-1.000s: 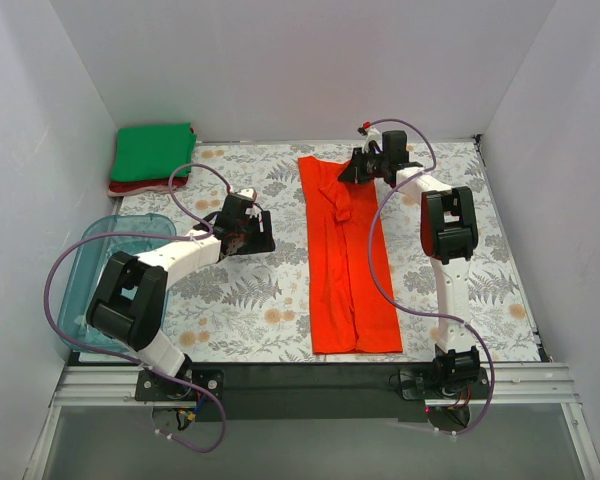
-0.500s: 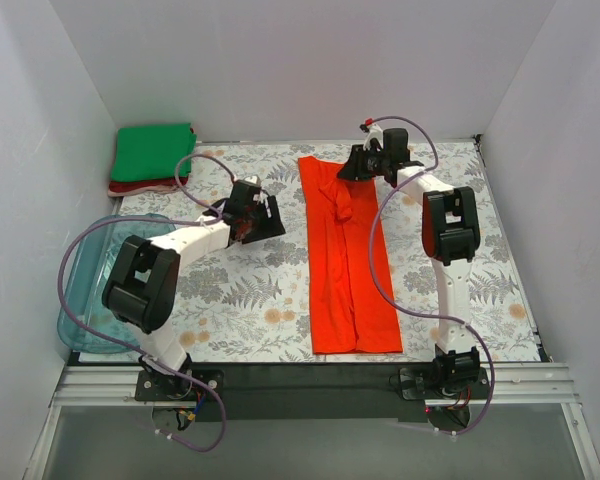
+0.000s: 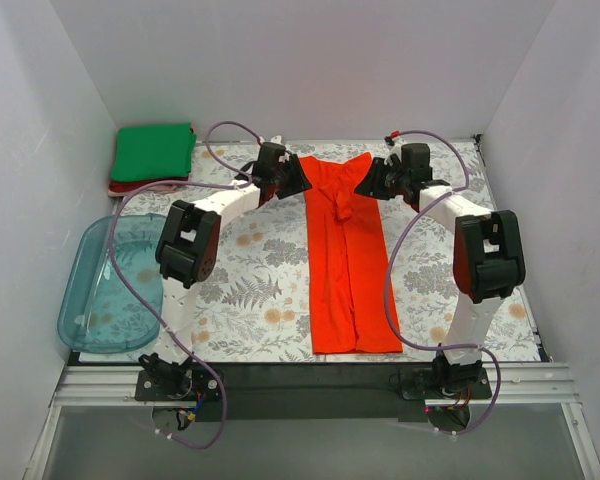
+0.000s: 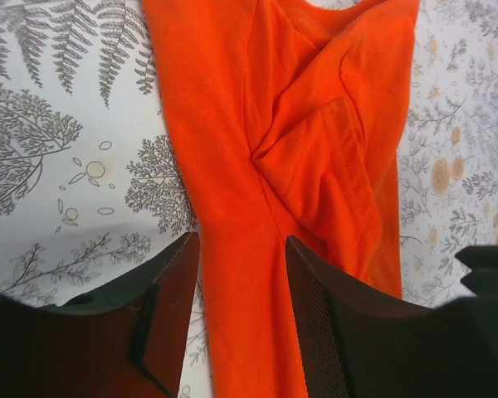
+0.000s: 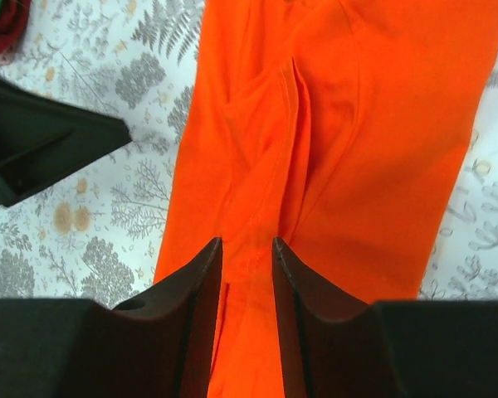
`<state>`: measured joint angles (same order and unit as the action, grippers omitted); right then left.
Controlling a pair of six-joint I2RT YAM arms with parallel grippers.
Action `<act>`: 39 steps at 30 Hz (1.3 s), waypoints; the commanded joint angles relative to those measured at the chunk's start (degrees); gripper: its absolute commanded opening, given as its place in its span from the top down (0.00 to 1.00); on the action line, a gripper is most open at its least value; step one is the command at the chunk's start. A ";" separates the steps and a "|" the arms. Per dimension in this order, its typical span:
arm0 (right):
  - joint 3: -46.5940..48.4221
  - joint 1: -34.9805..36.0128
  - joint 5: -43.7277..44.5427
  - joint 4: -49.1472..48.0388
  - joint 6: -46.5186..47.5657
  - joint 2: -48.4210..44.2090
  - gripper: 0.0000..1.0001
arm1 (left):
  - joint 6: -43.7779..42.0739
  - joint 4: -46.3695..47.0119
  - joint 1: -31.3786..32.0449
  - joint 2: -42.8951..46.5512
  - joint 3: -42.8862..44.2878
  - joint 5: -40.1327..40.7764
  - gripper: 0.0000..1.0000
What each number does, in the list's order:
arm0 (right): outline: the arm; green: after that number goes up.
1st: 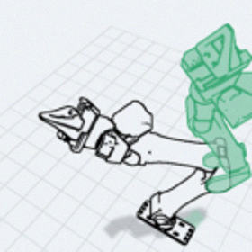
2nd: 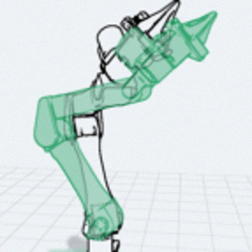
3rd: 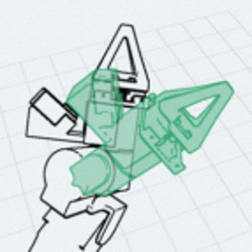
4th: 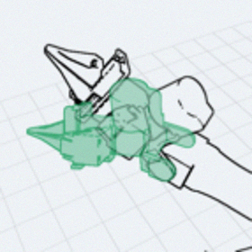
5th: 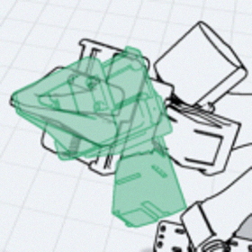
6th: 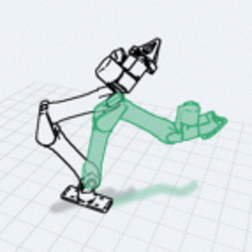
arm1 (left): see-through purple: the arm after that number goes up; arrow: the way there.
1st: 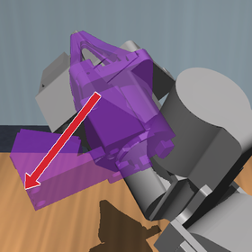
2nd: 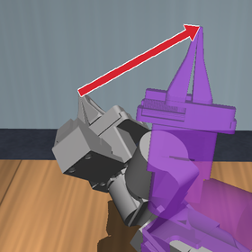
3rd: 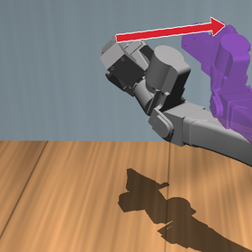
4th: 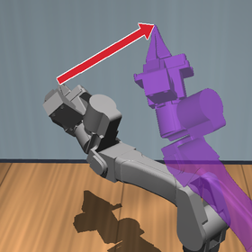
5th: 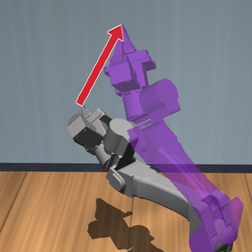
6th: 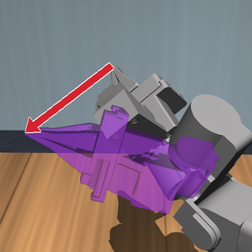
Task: Fold and stack the t-shirts
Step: Fold the tshirt
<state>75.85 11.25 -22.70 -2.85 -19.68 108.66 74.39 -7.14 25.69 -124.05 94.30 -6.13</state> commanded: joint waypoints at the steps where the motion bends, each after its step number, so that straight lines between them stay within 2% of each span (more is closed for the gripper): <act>1: -3.34 -0.17 0.02 -1.10 -4.13 -0.38 0.64 | 0.23 0.89 0.50 -4.08 5.43 -2.22 0.56; 7: -5.54 -0.17 -2.61 -3.47 -7.29 1.38 0.65 | 0.23 3.35 1.37 -9.27 9.32 -3.62 0.55; 26: -6.07 -0.26 -6.57 -7.43 -10.02 7.09 0.67 | -0.21 8.81 4.01 -14.47 12.22 -0.90 0.58; 32: -5.89 -0.26 -8.42 -7.87 -9.59 6.30 0.77 | -1.26 8.63 3.93 -12.98 9.33 2.60 0.61; 37: -5.89 -0.26 -8.07 -7.61 -8.45 4.90 0.98 | -2.32 8.54 4.01 -10.34 6.69 7.17 0.60; 39: -5.98 -0.26 -7.54 -7.52 -7.92 4.28 0.99 | -3.19 8.19 4.01 -9.29 6.07 8.85 0.60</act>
<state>69.73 11.25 -29.98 -8.80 -29.10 115.18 73.45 2.39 29.80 -138.15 102.08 -2.79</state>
